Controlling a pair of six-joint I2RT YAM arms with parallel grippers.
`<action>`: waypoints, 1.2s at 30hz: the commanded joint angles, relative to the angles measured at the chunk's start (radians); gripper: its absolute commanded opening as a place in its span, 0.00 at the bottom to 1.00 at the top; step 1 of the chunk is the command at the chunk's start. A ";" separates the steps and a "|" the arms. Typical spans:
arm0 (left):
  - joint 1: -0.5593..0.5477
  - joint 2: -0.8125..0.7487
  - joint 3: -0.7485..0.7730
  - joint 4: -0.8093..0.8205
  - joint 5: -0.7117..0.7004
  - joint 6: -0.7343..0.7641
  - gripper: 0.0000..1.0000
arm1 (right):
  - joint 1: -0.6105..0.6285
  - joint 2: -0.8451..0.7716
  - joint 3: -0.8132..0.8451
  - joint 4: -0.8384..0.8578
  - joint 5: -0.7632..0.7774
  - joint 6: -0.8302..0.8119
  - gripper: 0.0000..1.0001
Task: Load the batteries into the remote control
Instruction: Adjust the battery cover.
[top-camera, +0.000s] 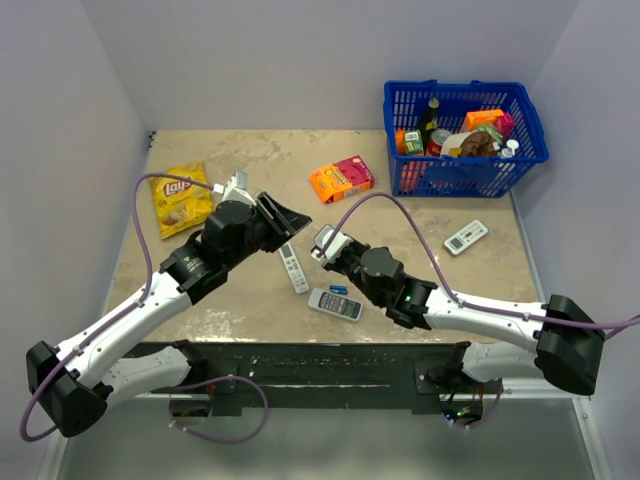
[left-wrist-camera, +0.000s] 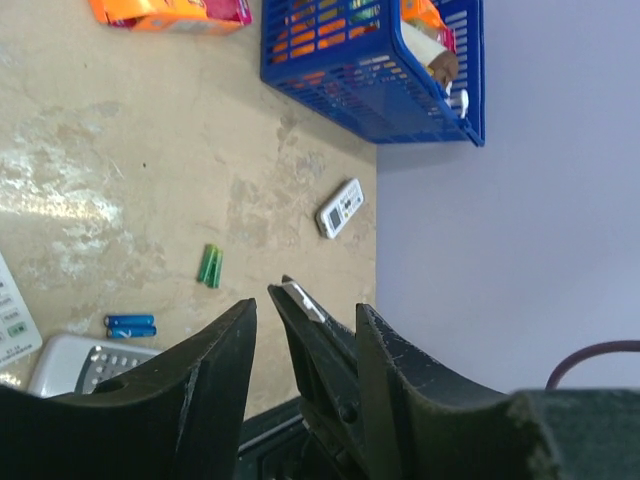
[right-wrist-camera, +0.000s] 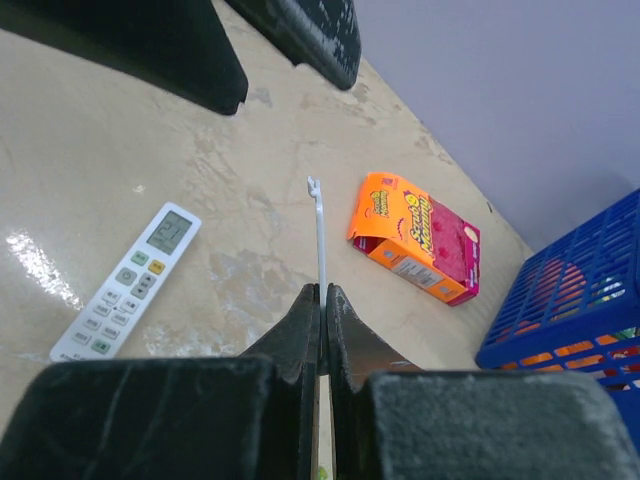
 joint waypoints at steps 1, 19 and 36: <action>0.003 -0.028 -0.021 0.017 0.095 -0.064 0.48 | 0.015 -0.006 -0.010 0.118 0.031 -0.067 0.00; 0.012 0.030 -0.065 0.108 0.158 -0.213 0.40 | 0.081 0.071 -0.027 0.245 0.101 -0.184 0.00; 0.042 -0.002 -0.141 0.131 0.183 -0.299 0.17 | 0.177 0.165 -0.071 0.481 0.284 -0.368 0.00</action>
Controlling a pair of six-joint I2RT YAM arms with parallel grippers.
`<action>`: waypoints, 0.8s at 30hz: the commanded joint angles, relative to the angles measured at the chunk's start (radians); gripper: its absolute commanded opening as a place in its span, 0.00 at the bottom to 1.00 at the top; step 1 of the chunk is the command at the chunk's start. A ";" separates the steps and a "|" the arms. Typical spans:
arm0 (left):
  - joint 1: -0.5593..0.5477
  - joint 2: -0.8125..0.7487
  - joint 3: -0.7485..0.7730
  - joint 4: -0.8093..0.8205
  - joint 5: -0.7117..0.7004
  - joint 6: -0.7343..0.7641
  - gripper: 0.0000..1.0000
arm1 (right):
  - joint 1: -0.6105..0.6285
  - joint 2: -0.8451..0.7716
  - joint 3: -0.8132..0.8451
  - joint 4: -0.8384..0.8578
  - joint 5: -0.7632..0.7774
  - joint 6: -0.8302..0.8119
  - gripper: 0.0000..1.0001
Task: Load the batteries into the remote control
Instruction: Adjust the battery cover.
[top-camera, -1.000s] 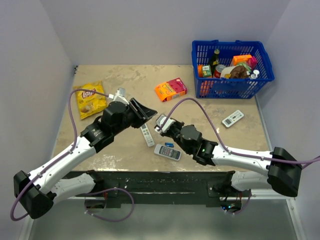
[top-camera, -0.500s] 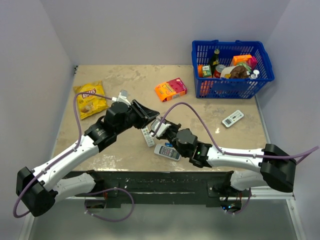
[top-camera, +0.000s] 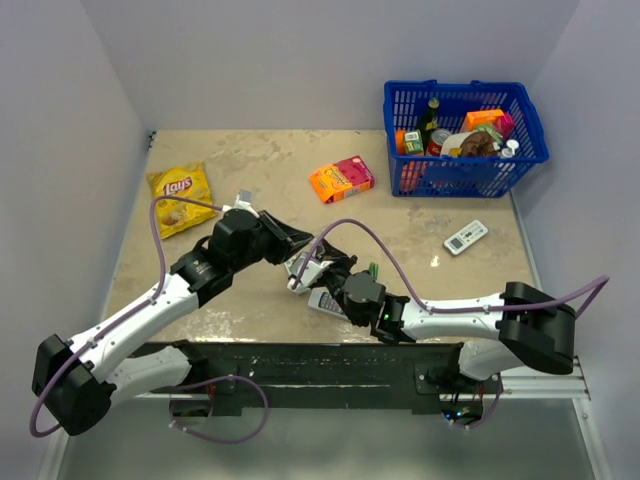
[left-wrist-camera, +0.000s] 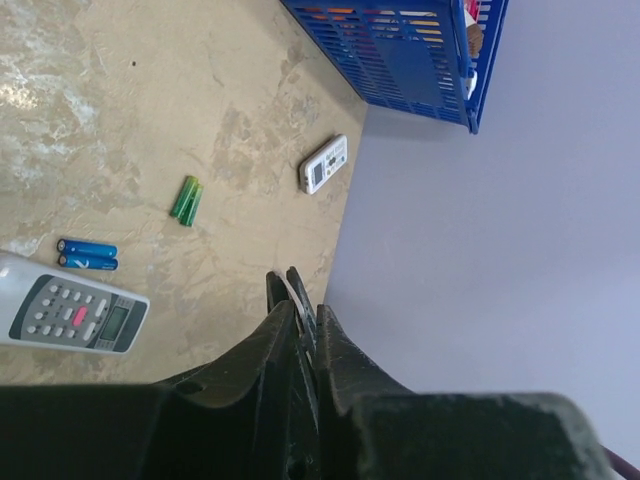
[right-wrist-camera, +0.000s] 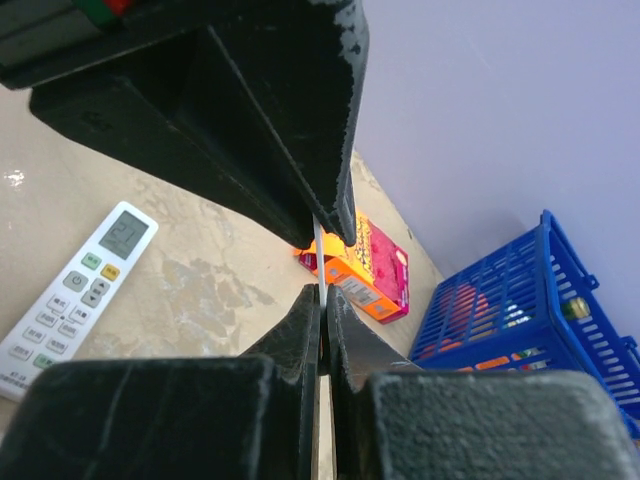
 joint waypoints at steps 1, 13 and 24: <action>0.013 -0.027 -0.019 0.059 0.029 -0.046 0.13 | 0.027 -0.002 -0.020 0.156 0.061 -0.069 0.00; 0.021 -0.071 -0.171 0.247 0.067 -0.179 0.00 | 0.038 0.003 -0.044 0.222 0.070 -0.090 0.28; 0.045 -0.094 -0.175 0.210 0.064 -0.087 0.00 | 0.035 -0.155 0.032 -0.158 -0.037 0.116 0.84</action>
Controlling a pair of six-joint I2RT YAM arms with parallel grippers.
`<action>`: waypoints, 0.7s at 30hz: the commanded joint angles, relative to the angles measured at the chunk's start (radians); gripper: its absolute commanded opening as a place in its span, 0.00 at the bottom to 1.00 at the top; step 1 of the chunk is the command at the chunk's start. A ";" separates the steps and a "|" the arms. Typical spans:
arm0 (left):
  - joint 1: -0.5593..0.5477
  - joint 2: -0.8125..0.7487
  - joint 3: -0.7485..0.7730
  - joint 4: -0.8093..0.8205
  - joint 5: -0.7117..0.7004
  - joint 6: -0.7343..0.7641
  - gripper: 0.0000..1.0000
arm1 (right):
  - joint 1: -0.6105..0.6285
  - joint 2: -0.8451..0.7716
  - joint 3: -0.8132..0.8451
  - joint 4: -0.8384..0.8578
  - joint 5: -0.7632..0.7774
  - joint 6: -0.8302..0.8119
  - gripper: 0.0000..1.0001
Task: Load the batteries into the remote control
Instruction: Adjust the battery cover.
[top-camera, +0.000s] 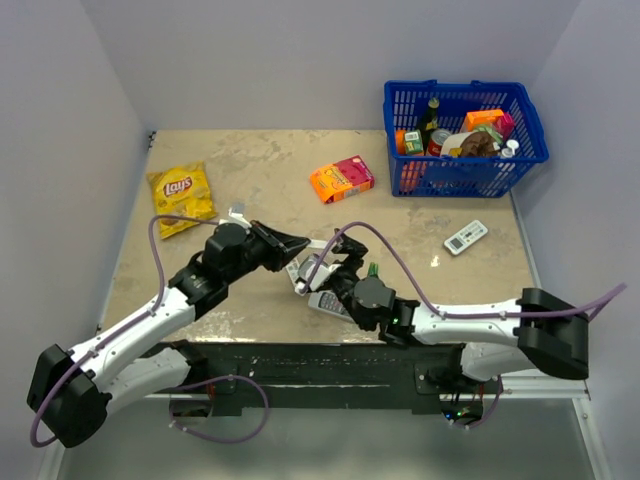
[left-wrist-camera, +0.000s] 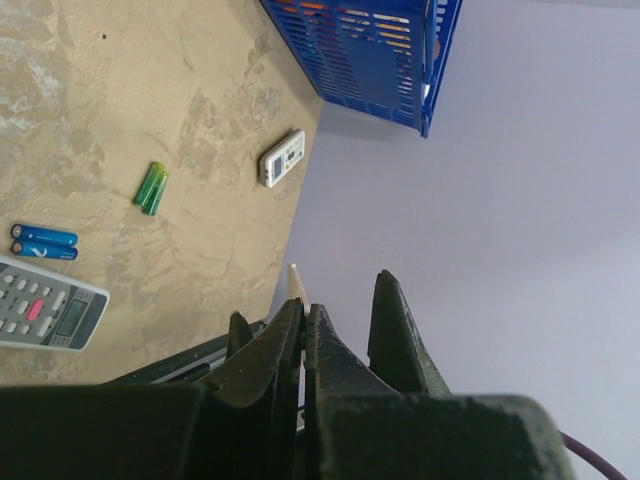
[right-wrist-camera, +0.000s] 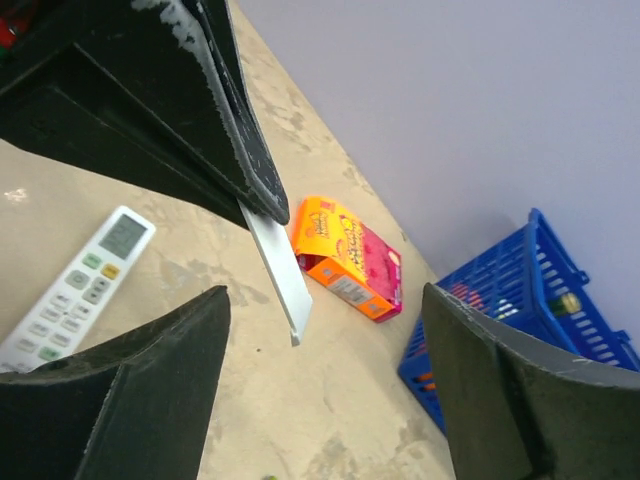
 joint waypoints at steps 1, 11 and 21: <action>0.027 -0.020 0.002 0.013 0.019 0.079 0.00 | 0.005 -0.129 0.104 -0.239 -0.083 0.148 0.85; 0.076 0.031 0.154 -0.130 0.161 0.541 0.00 | -0.055 -0.441 0.184 -0.764 -0.544 0.388 0.93; 0.082 0.019 0.291 -0.245 0.396 0.807 0.00 | -0.055 -0.522 0.221 -0.884 -0.707 0.342 0.97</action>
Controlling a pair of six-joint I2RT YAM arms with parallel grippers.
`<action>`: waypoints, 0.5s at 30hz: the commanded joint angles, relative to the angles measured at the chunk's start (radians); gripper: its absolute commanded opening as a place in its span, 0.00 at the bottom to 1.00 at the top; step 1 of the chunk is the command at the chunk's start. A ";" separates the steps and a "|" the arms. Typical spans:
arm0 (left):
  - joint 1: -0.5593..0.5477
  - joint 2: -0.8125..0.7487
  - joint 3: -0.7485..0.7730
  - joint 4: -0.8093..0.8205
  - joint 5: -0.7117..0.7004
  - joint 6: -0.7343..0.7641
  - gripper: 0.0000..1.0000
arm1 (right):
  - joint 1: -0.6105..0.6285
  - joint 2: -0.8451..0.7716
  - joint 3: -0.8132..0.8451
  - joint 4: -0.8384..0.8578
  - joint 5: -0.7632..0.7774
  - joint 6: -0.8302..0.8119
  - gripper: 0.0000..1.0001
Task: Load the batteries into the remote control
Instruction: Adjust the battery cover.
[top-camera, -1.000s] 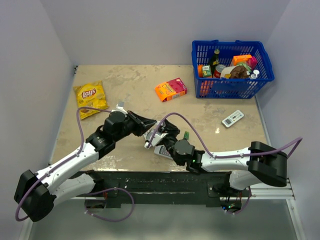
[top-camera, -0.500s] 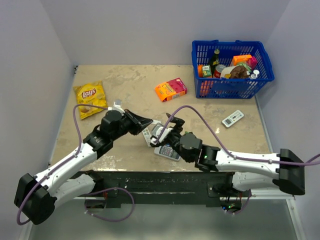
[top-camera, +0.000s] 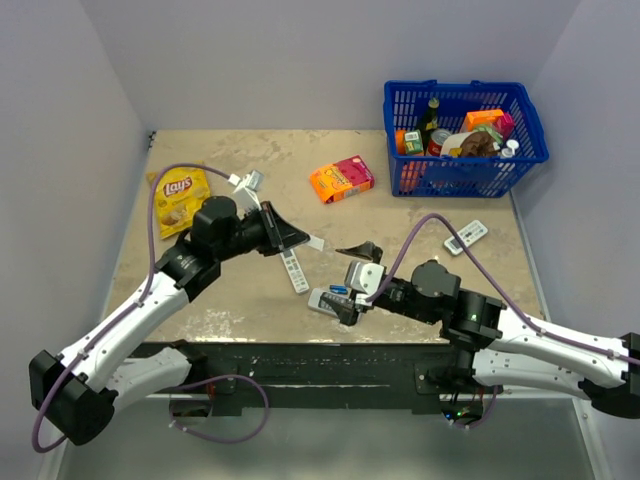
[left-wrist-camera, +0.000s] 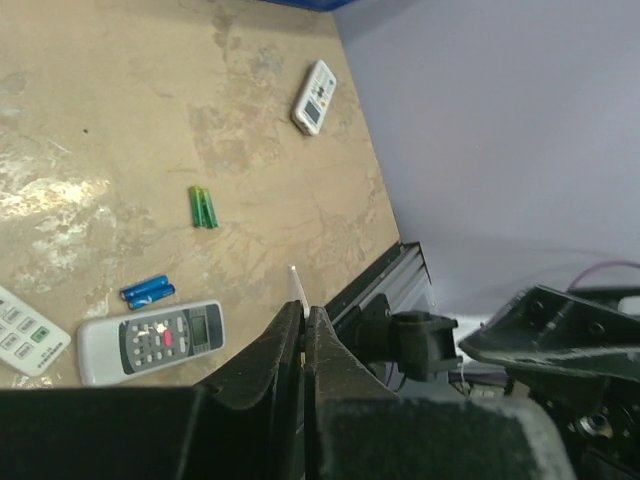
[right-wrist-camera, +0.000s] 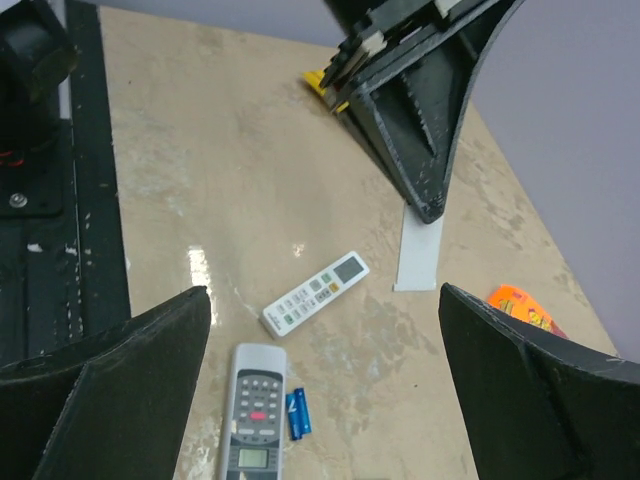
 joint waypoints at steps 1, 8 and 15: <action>0.008 -0.027 0.047 -0.043 0.164 0.143 0.00 | 0.000 -0.009 0.030 -0.053 -0.073 -0.016 0.97; 0.007 -0.050 0.018 -0.026 0.266 0.157 0.00 | -0.002 0.010 0.010 -0.017 -0.030 -0.048 0.86; 0.007 -0.084 0.010 -0.026 0.328 0.172 0.00 | -0.040 0.062 0.015 0.009 -0.048 -0.053 0.70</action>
